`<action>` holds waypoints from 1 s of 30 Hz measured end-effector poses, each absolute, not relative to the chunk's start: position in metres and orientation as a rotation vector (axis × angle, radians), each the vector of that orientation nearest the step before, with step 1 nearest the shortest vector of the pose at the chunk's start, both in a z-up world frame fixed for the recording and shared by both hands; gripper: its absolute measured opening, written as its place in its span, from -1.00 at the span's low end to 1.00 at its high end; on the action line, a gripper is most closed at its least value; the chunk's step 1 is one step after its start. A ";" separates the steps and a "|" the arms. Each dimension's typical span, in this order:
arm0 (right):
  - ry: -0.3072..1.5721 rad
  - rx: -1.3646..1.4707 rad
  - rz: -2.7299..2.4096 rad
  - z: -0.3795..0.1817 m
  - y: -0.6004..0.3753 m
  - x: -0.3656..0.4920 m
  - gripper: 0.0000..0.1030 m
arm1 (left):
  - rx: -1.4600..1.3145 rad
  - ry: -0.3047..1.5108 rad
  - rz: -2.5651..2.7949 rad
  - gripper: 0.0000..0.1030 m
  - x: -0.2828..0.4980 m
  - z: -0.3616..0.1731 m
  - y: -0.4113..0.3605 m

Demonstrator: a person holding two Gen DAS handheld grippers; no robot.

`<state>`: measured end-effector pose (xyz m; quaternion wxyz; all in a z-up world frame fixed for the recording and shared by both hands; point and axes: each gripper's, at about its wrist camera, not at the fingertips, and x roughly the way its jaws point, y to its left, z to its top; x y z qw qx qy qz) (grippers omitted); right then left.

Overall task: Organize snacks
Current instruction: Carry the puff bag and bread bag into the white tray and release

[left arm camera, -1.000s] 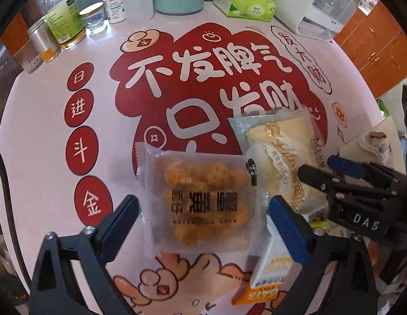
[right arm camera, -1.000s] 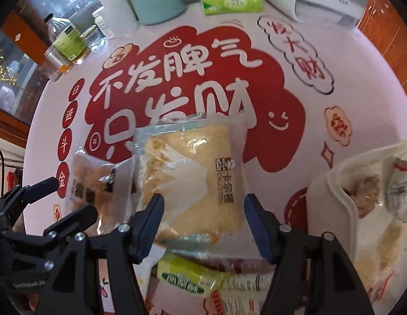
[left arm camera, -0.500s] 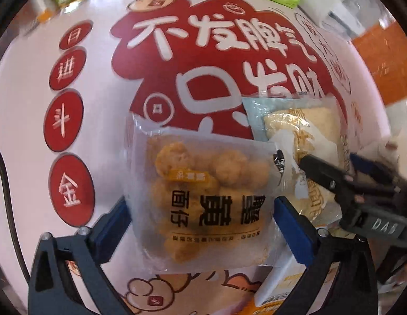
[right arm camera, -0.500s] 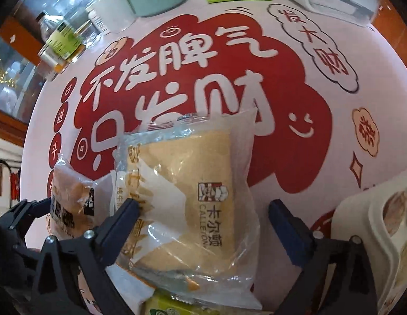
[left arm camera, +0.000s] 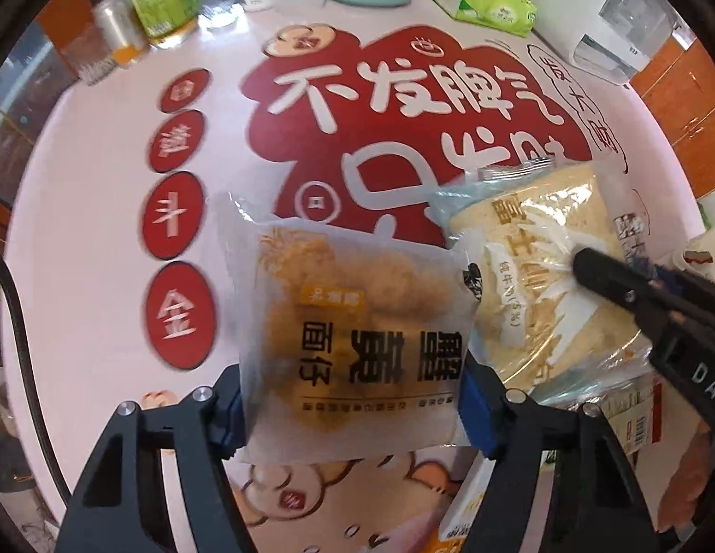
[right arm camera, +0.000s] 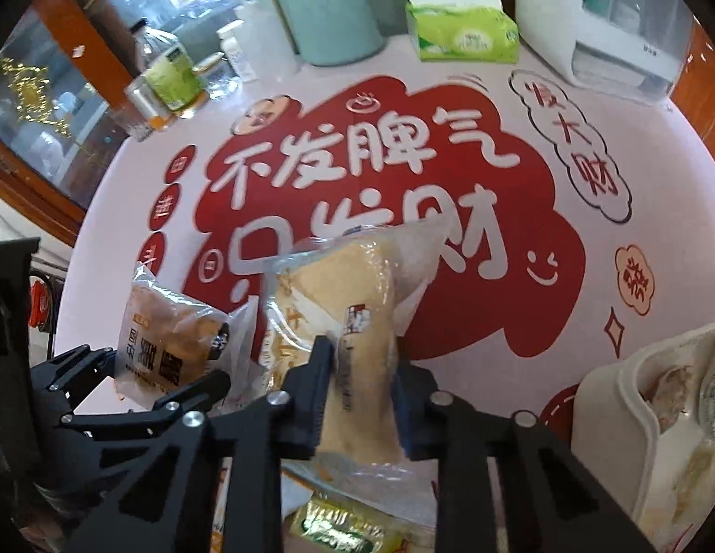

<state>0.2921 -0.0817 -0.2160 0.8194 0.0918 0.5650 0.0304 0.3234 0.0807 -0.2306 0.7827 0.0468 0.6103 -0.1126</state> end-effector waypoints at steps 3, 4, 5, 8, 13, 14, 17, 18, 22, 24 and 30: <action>1.168 0.182 0.077 -0.201 -0.076 0.282 -0.62 | 0.096 1.267 -0.226 0.36 0.308 -0.208 0.091; 1.158 0.177 0.080 -0.196 -0.074 0.279 -0.62 | 0.096 1.246 -0.223 0.36 0.302 -0.199 0.096; 1.146 0.176 0.084 -0.190 -0.074 0.272 -0.63 | 0.098 1.218 -0.223 0.36 0.293 -0.188 0.102; 1.093 0.162 0.099 -0.167 -0.069 0.256 -0.63 | 0.112 1.148 -0.226 0.36 0.268 -0.156 0.112; 0.980 0.130 0.106 -0.120 -0.062 0.214 -0.63 | 0.124 1.046 -0.260 0.37 0.227 -0.110 0.118; 0.960 0.130 0.108 -0.111 -0.062 0.203 -0.63 | 0.119 1.033 -0.276 0.37 0.217 -0.103 0.119; 0.902 0.124 0.105 -0.085 -0.061 0.163 -0.63 | 0.113 1.008 -0.332 0.37 0.194 -0.087 0.117; 0.890 0.121 0.100 -0.079 -0.062 0.152 -0.63 | 0.120 0.999 -0.354 0.37 0.187 -0.084 0.115; 0.845 0.107 0.057 -0.059 -0.068 0.098 -0.63 | 0.150 0.965 -0.428 0.38 0.159 -0.072 0.097; 0.835 0.110 0.021 -0.053 -0.075 0.076 -0.63 | 0.159 0.949 -0.480 0.38 0.147 -0.066 0.085; 0.799 0.129 -0.146 -0.037 -0.112 0.026 -0.63 | 0.193 0.927 -0.621 0.38 0.120 -0.056 0.037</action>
